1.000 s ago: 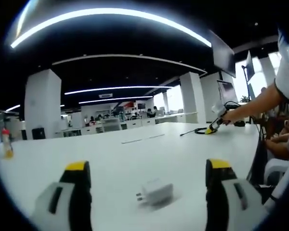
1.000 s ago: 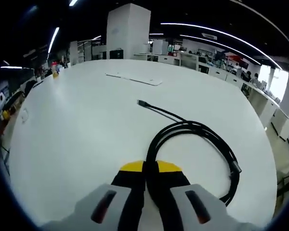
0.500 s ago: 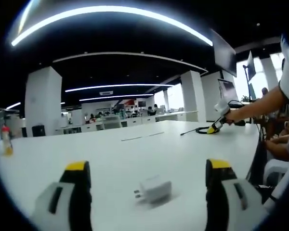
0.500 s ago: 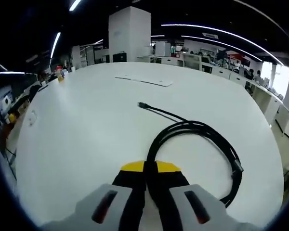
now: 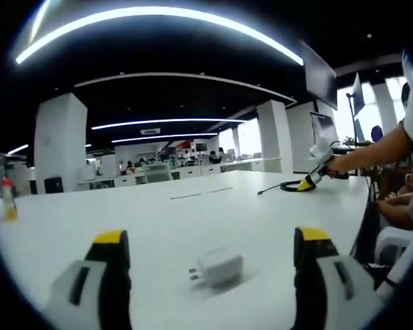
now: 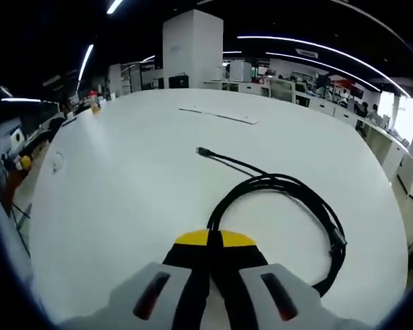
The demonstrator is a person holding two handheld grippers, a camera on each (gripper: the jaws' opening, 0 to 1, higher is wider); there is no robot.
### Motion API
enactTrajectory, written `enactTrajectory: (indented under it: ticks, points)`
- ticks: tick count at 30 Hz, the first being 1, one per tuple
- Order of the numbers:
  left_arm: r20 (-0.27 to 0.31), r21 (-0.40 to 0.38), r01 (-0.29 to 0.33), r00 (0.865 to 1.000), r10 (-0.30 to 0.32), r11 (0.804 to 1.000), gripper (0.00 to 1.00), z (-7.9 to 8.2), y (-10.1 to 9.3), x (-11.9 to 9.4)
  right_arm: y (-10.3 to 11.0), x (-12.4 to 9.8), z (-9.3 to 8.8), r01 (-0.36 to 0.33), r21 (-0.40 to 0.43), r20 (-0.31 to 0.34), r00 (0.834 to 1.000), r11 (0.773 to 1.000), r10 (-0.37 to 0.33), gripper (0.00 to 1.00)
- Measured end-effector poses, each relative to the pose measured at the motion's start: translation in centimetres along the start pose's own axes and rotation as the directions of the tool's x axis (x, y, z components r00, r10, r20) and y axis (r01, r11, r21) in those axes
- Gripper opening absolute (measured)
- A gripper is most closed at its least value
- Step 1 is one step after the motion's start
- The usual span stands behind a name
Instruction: Plug the desk Type‑C cable into the charger adapter.
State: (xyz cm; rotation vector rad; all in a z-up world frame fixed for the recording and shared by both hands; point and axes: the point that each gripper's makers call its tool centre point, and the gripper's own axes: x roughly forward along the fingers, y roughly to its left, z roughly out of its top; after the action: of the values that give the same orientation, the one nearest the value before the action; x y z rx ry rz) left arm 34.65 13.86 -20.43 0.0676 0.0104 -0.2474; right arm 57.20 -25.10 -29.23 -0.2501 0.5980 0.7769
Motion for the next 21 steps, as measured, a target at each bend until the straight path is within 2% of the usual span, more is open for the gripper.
enactTrajectory:
  ticks: [10, 21]
  points:
    - [-0.002, -0.003, 0.012, 1.0, -0.012, 1.0, 1.0, -0.1, -0.3, 0.2, 1.0, -0.5, -0.4, -0.026, -0.035, -0.007, 1.0, 0.999, 0.025, 0.01]
    - [-0.004, -0.007, 0.019, 1.0, -0.019, 1.0, 1.0, -0.4, -0.5, 0.3, 4.9, -2.0, -1.4, -0.067, -0.067, -0.017, 0.998, 0.996, 0.066, 0.01]
